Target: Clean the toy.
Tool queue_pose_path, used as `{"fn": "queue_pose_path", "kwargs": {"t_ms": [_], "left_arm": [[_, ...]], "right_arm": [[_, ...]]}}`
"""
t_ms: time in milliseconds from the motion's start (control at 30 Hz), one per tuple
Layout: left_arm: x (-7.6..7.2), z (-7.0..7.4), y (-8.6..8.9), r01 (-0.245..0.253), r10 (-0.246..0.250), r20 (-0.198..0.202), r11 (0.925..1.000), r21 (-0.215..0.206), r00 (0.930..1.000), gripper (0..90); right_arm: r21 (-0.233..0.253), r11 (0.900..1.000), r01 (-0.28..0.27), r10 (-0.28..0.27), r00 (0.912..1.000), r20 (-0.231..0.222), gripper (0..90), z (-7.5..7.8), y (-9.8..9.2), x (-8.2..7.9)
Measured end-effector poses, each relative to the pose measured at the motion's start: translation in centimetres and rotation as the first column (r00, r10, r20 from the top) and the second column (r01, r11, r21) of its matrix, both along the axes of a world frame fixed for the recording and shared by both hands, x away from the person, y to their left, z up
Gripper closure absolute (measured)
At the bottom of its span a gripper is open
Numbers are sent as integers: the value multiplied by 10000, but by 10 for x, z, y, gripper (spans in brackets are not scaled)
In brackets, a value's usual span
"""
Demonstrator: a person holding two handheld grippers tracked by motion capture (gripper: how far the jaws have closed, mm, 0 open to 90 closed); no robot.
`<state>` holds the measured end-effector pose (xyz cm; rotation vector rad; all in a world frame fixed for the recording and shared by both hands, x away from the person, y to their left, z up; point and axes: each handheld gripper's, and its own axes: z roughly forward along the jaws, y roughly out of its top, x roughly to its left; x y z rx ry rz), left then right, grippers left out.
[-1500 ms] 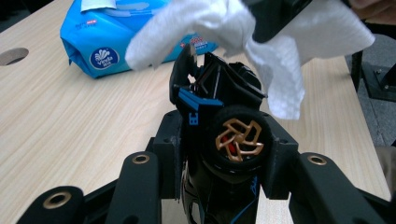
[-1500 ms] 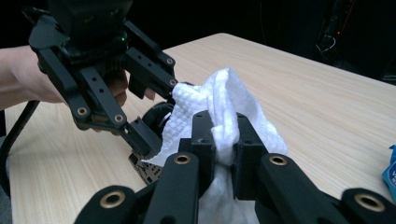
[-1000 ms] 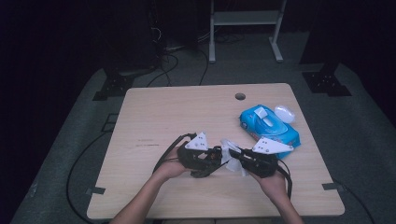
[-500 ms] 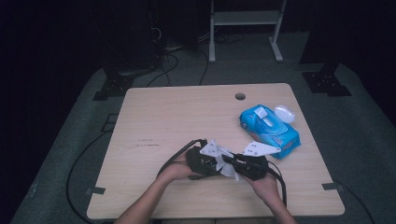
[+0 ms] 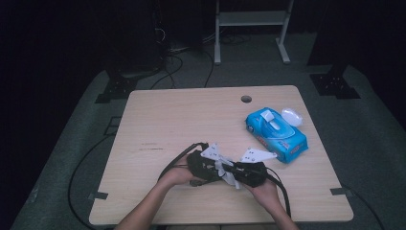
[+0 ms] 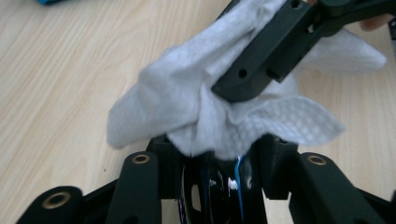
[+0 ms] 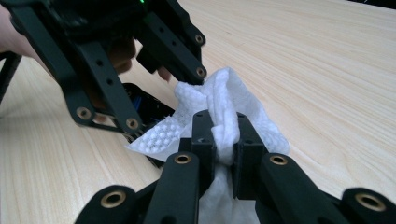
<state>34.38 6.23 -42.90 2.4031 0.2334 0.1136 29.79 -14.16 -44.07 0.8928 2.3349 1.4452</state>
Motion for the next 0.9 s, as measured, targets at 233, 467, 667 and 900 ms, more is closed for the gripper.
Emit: {"fn": "queue_pose_path", "kwargs": {"t_ms": [233,467,667,900], "left_arm": [[3,4,29,-481,454,-625,9979,-423,9970,442],[5,9,54,-781,650,-1213,9912,-1066,9905,405],[9,11,67,-1221,1021,-1409,9824,-1411,9847,382],[15,5,67,-1391,1089,-2000,9798,-1439,9737,344]], "right_arm": [[-15,10000,-12,12,10000,-14,814,0,0,0],[-54,10000,-48,48,10000,-3,814,0,0,0],[-82,9999,-63,63,10000,9,814,1,-1,-1],[-119,9999,-81,81,10000,28,814,1,-1,-1]]}}
